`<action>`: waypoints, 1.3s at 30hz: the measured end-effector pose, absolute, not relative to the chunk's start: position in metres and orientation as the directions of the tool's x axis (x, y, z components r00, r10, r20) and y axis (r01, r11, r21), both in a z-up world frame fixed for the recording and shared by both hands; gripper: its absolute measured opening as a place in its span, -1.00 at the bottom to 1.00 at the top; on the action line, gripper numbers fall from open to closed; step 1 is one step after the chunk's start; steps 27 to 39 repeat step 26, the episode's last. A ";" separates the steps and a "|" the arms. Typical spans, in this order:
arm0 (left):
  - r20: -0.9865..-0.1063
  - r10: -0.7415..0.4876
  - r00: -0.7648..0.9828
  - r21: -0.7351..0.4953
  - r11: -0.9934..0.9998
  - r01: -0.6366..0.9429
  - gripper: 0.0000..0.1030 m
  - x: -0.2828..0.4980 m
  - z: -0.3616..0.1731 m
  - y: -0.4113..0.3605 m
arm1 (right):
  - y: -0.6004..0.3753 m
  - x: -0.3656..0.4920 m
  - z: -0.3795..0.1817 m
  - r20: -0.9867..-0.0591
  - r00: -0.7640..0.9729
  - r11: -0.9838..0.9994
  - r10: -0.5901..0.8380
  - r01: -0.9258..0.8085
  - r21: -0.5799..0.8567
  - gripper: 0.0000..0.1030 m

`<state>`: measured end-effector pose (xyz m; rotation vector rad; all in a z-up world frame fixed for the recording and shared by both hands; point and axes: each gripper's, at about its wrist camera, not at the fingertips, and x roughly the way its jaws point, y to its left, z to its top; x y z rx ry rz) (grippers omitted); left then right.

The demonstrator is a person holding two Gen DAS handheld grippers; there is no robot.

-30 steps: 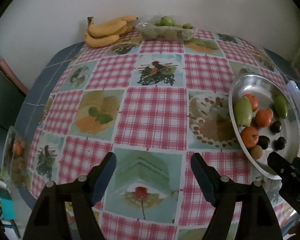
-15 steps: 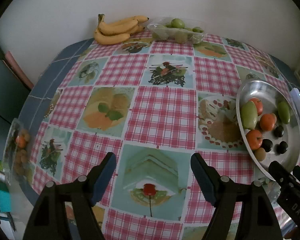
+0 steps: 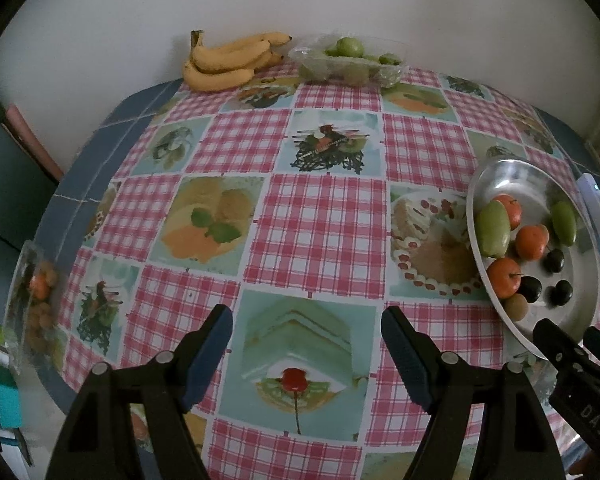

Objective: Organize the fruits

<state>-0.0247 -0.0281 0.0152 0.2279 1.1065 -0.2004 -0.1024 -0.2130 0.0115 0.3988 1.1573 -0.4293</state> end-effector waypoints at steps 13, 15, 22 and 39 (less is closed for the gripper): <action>-0.898 -0.044 0.437 0.079 0.962 0.260 0.55 -0.024 0.016 -0.026 | -0.213 -0.102 0.011 -0.933 0.339 0.852 -0.118 0.518 0.080 0.65; -0.900 -0.046 0.434 0.077 0.962 0.260 0.55 -0.024 0.015 -0.026 | -0.213 -0.102 0.011 -0.933 0.339 0.852 -0.118 0.517 0.080 0.65; -0.892 -0.053 0.448 0.068 0.966 0.249 0.55 -0.026 0.018 -0.025 | -0.213 -0.103 0.011 -0.933 0.339 0.852 -0.118 0.518 0.081 0.65; -0.891 -0.056 0.450 0.057 0.971 0.234 0.55 -0.025 0.018 -0.022 | -0.213 -0.103 0.010 -0.934 0.338 0.852 -0.118 0.518 0.080 0.65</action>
